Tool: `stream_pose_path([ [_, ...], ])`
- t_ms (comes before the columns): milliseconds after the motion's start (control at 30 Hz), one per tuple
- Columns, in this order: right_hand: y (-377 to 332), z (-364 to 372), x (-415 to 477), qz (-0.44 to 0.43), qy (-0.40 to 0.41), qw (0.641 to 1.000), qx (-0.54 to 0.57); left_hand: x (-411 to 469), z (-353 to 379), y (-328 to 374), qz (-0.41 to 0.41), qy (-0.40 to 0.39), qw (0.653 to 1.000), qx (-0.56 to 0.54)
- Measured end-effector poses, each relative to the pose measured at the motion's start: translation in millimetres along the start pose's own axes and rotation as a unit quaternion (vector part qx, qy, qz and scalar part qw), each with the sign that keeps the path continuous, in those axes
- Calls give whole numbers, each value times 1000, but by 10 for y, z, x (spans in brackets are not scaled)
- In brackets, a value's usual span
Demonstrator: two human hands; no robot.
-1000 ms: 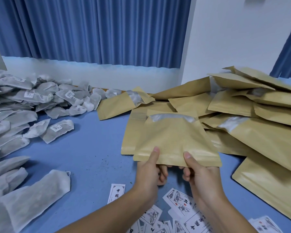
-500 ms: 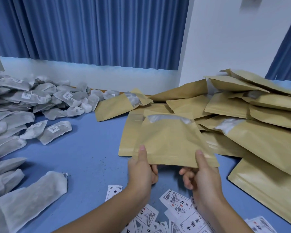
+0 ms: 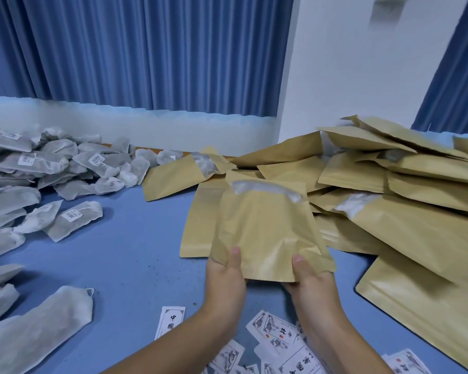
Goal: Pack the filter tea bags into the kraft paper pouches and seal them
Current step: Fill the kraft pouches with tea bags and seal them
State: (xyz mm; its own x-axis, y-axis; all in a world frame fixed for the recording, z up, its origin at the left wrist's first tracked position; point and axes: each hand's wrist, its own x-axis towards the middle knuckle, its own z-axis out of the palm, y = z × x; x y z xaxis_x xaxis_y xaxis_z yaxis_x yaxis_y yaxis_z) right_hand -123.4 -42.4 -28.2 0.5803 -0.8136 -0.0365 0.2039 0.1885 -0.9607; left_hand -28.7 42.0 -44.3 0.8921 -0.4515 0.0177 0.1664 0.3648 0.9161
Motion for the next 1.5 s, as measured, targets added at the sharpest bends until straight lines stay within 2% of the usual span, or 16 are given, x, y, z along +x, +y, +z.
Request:
stream_pose_path([
  [100,-151,-9,2,-42,35,998,26,9,158,163,37,-22,999,-24],
  [167,-338,-52,59,-69,47,991,105,38,352,268,54,-47,996,-49],
  [267,-698,-249,212,-116,70,975,179,152,865,430,43,-92,991,-82],
  [400,-1250,-703,544,-159,129,962,180,438,1796,567,10,-173,982,-80],
  [467,-1512,-928,733,-159,173,959,160,571,2232,655,-29,-224,973,-51],
  [533,-1715,-1141,952,-147,212,956,139,689,2571,687,-68,-267,960,45],
  [600,-1847,-1284,1151,-124,212,956,159,769,2804,664,-102,-284,952,58],
  [733,-2004,-1364,1408,-114,143,929,321,832,3153,599,-154,-282,939,-123],
  [833,-1949,-1241,1577,-118,103,924,348,826,3086,478,-85,-268,954,-107],
  [933,-1658,-923,1600,-136,70,963,222,821,2710,365,83,-206,975,25],
  [1000,-1355,-675,1557,-154,44,983,90,899,2299,290,190,-150,962,130],
  [1100,-847,-295,1467,-156,-42,980,-119,1065,1539,238,259,-112,905,317],
  [1200,-382,53,1313,-166,-125,933,-293,1219,761,256,232,-95,794,553],
  [1300,-54,265,1167,-237,-152,834,-474,1285,97,285,202,-107,669,707],
  [1400,111,307,1082,-277,-189,708,-621,1219,-385,306,148,-227,616,740],
  [1500,85,296,1018,-246,-224,638,-695,1180,-646,346,175,-275,569,755],
])
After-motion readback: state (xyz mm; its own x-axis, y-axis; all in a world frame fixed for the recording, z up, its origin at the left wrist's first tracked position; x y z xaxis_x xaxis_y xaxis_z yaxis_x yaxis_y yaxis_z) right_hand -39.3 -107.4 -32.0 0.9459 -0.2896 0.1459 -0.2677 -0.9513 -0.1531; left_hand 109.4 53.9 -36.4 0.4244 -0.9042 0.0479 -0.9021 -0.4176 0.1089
